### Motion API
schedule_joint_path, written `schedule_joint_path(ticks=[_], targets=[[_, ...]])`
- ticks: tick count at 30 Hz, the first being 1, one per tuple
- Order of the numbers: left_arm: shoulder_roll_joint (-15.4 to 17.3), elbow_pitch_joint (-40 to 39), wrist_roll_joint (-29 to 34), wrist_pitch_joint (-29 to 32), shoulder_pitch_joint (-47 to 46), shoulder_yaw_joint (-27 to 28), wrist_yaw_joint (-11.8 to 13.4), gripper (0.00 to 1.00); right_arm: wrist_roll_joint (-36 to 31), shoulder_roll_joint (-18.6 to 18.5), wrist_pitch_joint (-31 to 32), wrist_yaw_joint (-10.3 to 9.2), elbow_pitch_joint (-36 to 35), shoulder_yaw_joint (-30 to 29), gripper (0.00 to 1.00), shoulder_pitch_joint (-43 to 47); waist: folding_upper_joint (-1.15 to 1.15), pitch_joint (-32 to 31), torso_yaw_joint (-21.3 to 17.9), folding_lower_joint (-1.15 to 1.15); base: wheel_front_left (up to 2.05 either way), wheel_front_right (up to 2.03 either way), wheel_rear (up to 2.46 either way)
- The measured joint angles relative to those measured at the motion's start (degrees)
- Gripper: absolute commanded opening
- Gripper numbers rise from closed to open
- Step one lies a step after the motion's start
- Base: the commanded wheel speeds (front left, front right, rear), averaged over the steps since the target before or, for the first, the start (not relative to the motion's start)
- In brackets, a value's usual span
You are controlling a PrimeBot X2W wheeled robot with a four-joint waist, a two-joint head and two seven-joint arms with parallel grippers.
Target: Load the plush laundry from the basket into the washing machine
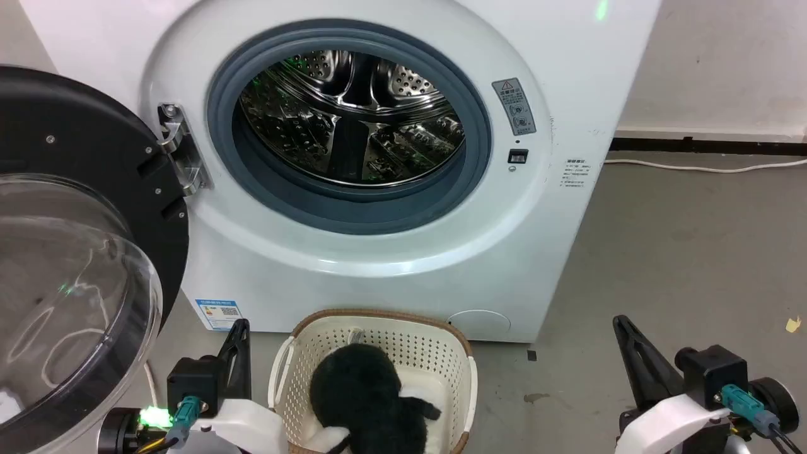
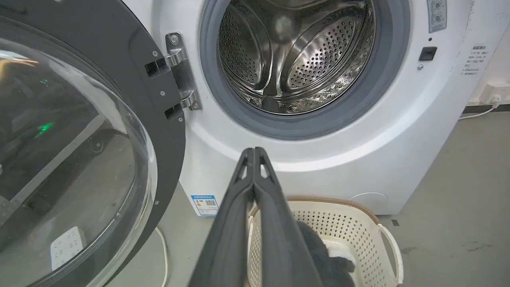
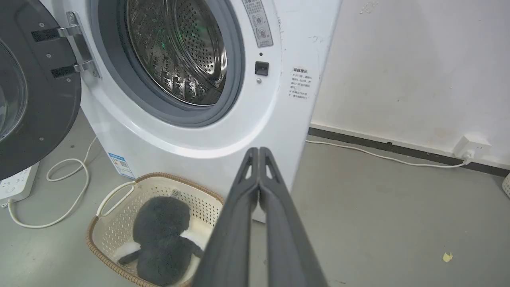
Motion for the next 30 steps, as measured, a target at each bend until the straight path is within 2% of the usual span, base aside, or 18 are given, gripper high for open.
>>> schedule_joint_path(ticks=[28,29,30], targets=[[0.0,0.0,0.0,0.0,0.0,0.0,0.0,0.00,0.0,0.0,0.0,0.00,0.0,0.0,0.00,0.0,0.00,0.0,0.0,0.00,0.00,0.00,0.00],[0.0,0.0,0.0,0.0,0.0,0.0,0.0,1.00,0.0,0.0,0.0,0.00,0.0,0.0,1.00,0.0,0.00,0.0,0.0,0.00,0.00,0.00,0.00],[0.0,0.0,0.0,0.0,0.0,0.0,0.0,1.00,0.0,0.0,0.0,0.00,0.0,0.0,1.00,0.0,0.00,0.0,0.0,0.00,0.00,0.00,0.00]])
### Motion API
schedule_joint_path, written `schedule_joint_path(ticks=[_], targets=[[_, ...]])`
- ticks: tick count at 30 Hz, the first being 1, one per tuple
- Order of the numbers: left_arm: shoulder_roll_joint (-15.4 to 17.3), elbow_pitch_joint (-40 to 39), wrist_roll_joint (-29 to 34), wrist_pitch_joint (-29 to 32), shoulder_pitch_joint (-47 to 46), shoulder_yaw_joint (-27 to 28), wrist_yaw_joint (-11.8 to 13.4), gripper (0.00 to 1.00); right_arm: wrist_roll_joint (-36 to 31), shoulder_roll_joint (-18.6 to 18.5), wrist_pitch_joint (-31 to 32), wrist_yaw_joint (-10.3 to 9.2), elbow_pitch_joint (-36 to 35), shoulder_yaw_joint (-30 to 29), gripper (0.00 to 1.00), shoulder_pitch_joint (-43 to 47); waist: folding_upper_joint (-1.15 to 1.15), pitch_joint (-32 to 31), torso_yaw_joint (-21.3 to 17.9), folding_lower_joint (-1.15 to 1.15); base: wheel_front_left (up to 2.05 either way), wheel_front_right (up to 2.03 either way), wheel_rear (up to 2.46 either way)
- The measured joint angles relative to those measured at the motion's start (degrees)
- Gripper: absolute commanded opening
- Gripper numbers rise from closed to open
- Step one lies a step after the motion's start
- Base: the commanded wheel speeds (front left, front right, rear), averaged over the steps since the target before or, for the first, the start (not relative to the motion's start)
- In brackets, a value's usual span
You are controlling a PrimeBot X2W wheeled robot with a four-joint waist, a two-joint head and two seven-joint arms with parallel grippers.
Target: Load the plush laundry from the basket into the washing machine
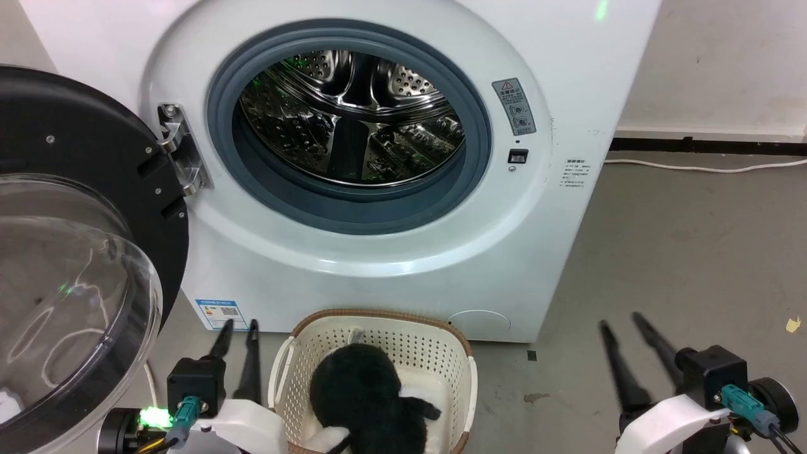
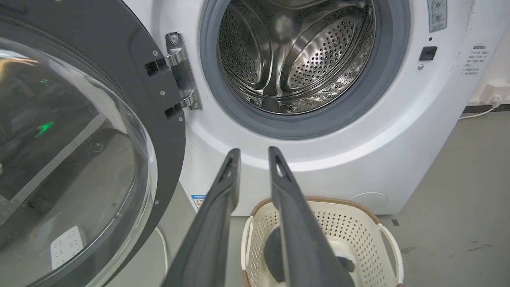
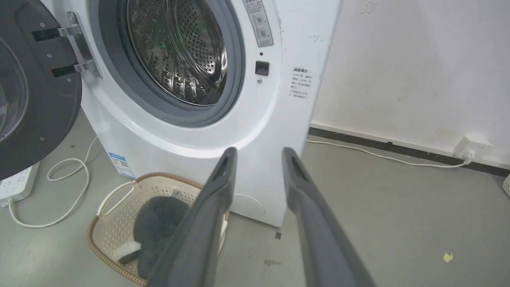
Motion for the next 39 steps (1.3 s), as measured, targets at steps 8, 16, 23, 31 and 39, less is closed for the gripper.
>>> schedule_joint_path(ticks=[8,16,23,31,39], targets=[[0.0,0.0,0.0,-0.6,0.0,-0.8,0.2,1.00,0.6,0.0,-0.6,0.00,0.0,-0.2,1.00,0.0,0.00,0.4,-0.2,0.00,0.00,0.00,0.00],[0.0,0.0,0.0,-1.6,0.0,-1.6,0.5,1.00,1.3,0.0,-1.5,0.00,-0.1,-0.7,1.00,0.0,0.00,2.1,-1.0,0.00,0.00,0.00,0.00],[0.2,1.0,0.0,-2.4,-1.2,-2.5,0.6,1.00,1.9,0.0,-2.4,0.00,-0.6,-1.0,1.00,-0.2,0.00,4.8,-2.0,0.00,0.00,0.00,0.00],[0.8,4.1,0.0,-3.3,-3.2,-3.1,0.5,1.00,3.4,0.0,-3.4,0.00,-0.9,-1.0,1.00,-1.6,0.00,8.4,-3.7,0.01,0.00,0.00,0.00],[1.8,6.2,-0.1,-4.2,-5.9,-3.4,0.5,1.00,5.2,0.0,-4.2,0.00,-1.1,-0.7,1.00,-2.6,0.00,11.7,-6.0,0.01,0.00,0.00,0.00]])
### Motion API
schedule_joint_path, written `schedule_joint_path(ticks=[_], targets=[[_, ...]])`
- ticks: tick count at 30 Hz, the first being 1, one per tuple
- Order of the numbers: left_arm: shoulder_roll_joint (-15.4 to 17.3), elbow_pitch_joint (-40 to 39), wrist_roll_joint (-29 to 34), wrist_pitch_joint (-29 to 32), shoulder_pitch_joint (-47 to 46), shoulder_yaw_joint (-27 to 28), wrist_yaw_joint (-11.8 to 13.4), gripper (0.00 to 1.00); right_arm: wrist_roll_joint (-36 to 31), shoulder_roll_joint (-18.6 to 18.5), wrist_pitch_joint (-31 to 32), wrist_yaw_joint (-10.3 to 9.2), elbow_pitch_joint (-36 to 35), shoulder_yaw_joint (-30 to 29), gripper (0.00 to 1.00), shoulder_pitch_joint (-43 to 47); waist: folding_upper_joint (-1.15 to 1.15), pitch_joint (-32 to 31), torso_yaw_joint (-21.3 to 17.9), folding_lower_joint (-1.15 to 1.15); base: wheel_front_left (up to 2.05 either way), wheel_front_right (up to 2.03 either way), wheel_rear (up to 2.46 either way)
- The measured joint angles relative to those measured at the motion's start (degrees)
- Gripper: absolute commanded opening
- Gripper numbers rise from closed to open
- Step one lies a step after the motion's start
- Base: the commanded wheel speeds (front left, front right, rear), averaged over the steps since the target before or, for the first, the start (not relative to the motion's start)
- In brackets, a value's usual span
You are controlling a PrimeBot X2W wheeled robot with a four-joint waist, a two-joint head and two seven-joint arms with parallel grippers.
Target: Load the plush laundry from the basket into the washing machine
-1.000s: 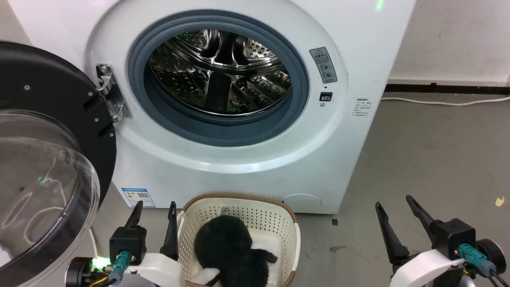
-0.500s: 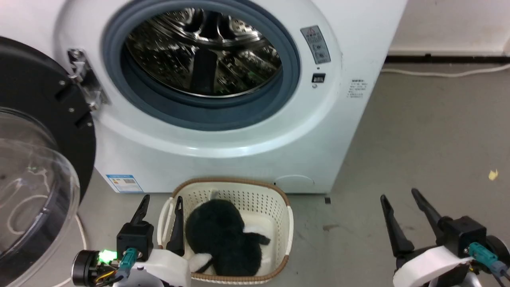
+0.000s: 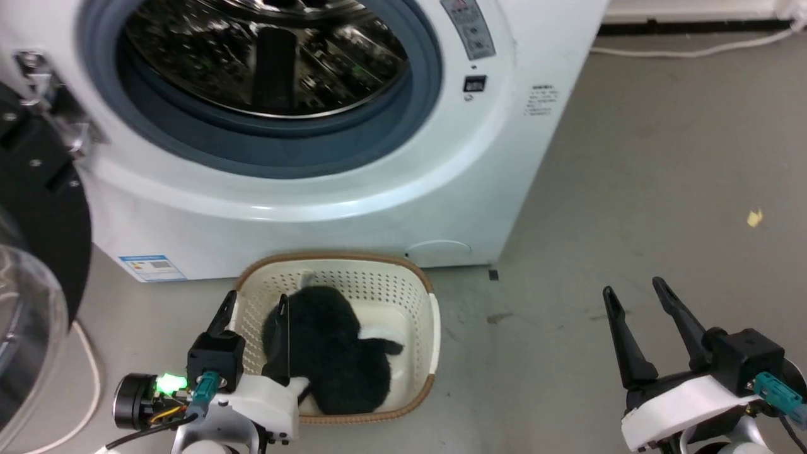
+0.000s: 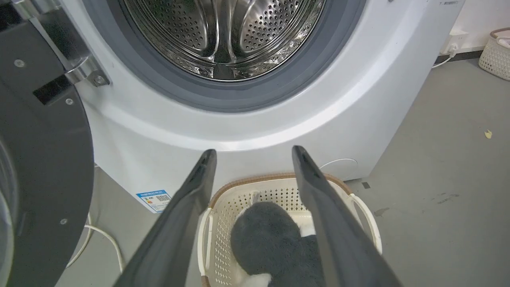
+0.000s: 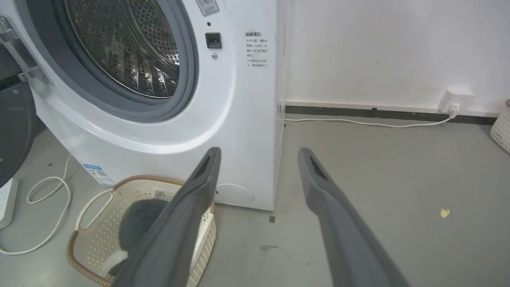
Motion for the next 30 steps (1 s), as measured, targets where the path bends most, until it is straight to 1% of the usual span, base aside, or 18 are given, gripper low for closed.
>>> schedule_joint_path(ticks=[5,12,13,20,21,22,23,24,26,27,30], targets=[[0.9,1.9,0.0,-0.6,-1.6,-0.7,-0.1,1.00,1.0,0.0,-0.6,0.00,-0.2,0.1,1.00,-0.5,0.00,2.0,-1.3,0.00,0.00,0.00,0.00],[1.8,6.6,-0.5,-0.8,-4.4,-1.2,-0.6,1.00,2.3,0.0,-1.5,0.00,-0.5,0.8,1.00,-1.5,0.00,5.0,-3.0,0.00,0.00,0.00,0.00],[2.3,8.8,-0.8,-0.4,-5.9,-1.4,-1.0,1.00,2.8,0.0,-2.0,0.00,-0.7,0.9,1.00,-2.1,0.00,6.3,-3.7,0.00,0.00,0.00,0.00],[4.3,14.8,-1.5,2.1,-10.0,-1.7,-1.8,1.00,4.4,0.0,-2.6,0.00,-1.0,1.3,1.00,-2.9,0.00,9.7,-5.4,0.00,0.00,0.00,0.00],[5.1,16.5,-1.5,2.9,-11.2,-2.1,-2.3,1.00,5.0,0.0,-3.0,0.00,-1.1,1.4,1.00,-3.4,0.00,10.7,-5.9,0.00,0.00,0.00,0.00],[5.1,16.5,-1.5,2.9,-11.2,-2.1,-2.3,1.00,5.0,0.0,-3.0,0.00,-1.1,1.4,1.00,-3.4,0.00,10.7,-5.9,0.00,0.00,0.00,0.00],[5.8,18.3,-1.5,3.6,-12.4,-2.5,-2.5,1.00,5.6,0.0,-3.2,0.00,-1.2,1.6,1.00,-3.7,0.00,11.7,-6.5,0.00,0.00,0.00,0.00],[5.8,18.3,-1.5,3.6,-12.4,-2.5,-2.5,1.00,5.6,0.0,-3.2,0.00,-1.2,1.6,1.00,-3.7,0.00,11.7,-6.5,0.00,0.00,0.00,0.00],[7.1,20.9,-1.5,4.7,-14.1,-3.1,-3.0,1.00,6.4,0.0,-3.5,0.00,-1.2,1.9,1.00,-4.2,0.00,13.3,-7.5,0.00,0.00,0.00,0.00],[7.1,20.9,-1.5,4.7,-14.1,-3.1,-3.0,1.00,6.4,0.0,-3.5,0.00,-1.2,1.9,1.00,-4.2,0.00,13.3,-7.5,0.00,0.00,0.00,0.00],[8.5,24.1,-2.0,5.9,-16.4,-3.3,-3.5,1.00,7.6,0.0,-3.9,0.00,-1.2,2.4,1.00,-4.5,0.00,15.4,-8.8,0.00,0.00,0.00,0.00]])
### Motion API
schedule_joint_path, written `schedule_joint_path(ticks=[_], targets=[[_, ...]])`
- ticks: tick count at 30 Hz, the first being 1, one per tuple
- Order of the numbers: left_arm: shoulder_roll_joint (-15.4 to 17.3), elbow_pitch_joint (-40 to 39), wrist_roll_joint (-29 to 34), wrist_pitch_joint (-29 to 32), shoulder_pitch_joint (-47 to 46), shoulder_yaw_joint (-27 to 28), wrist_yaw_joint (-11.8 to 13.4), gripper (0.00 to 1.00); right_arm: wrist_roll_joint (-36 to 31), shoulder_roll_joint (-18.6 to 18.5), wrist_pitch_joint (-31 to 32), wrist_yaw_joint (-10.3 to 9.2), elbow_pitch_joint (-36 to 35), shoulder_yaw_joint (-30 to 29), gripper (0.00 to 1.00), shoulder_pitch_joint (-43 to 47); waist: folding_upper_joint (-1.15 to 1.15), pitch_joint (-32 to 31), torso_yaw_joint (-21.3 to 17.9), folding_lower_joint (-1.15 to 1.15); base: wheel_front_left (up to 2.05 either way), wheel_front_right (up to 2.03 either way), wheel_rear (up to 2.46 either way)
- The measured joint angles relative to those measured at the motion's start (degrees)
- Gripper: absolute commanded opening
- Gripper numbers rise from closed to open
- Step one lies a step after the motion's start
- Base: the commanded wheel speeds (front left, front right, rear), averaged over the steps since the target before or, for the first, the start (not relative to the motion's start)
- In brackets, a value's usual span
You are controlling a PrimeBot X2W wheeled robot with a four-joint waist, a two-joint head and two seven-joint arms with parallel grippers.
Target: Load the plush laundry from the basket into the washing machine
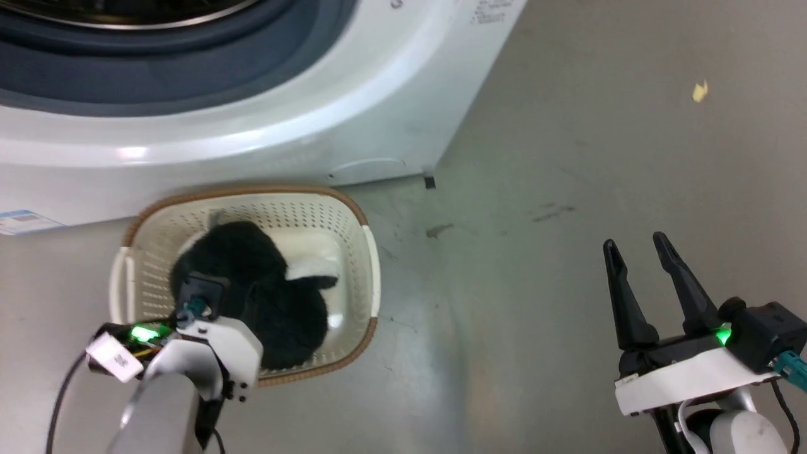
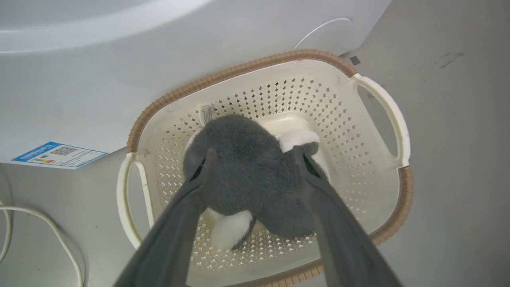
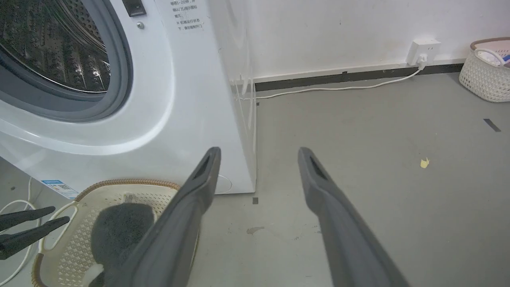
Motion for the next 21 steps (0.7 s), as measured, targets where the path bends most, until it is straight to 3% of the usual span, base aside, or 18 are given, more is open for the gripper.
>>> schedule_joint_path(ticks=[21], targets=[[5.2,15.5,0.0,11.0,-15.0,-5.1,-1.8,1.00,5.0,0.0,-2.5,0.00,-0.5,1.0,1.00,-1.2,0.00,11.3,-4.7,0.00,0.00,0.00,0.00]])
